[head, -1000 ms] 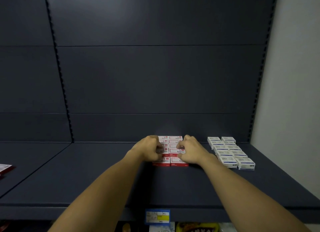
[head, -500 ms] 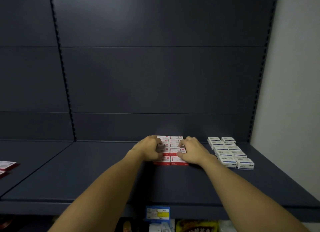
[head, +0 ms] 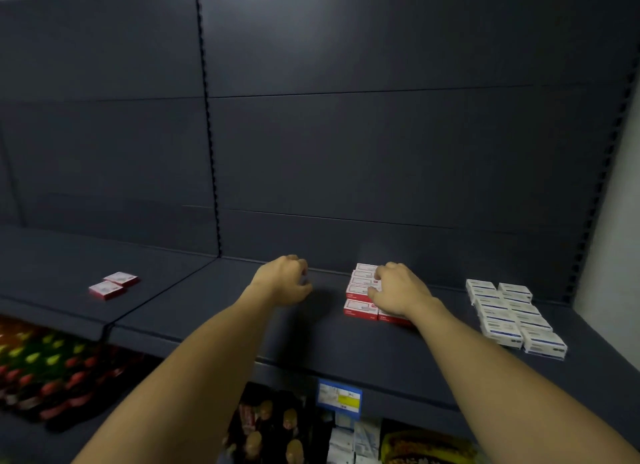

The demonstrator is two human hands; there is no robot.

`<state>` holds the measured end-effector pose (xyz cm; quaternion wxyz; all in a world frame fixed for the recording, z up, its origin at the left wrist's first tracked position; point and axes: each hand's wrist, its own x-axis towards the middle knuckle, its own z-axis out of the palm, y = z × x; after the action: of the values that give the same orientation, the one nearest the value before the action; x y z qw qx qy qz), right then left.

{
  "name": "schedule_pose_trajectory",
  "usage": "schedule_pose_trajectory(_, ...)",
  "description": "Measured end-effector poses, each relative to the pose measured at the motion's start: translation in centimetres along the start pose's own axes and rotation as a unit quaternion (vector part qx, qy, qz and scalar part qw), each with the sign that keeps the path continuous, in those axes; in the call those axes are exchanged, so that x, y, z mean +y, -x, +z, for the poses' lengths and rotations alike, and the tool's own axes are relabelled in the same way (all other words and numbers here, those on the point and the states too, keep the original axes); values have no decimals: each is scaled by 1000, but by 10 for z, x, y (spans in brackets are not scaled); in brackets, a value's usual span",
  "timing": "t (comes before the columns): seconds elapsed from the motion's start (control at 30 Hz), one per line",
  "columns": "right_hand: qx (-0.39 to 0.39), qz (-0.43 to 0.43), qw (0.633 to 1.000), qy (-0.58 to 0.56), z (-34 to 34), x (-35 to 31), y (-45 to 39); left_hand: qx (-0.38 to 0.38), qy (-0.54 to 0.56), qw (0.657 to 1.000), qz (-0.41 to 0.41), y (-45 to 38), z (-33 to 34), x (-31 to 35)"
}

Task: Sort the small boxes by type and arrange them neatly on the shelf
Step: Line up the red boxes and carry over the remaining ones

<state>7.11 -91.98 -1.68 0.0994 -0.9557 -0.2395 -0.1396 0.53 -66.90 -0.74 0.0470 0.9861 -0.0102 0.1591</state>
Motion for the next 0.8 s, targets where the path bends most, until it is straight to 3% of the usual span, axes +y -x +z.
schedule_pose_trajectory(0.33, -17, -78, 997, -15, 10, -91, -20, 11, -46, 989, -139, 70, -35, -81)
schedule_pose_trajectory(0.8, -26, -159, 986, -47, 36, -276, -55, 23, -71, 976, -206, 146, -81, -229)
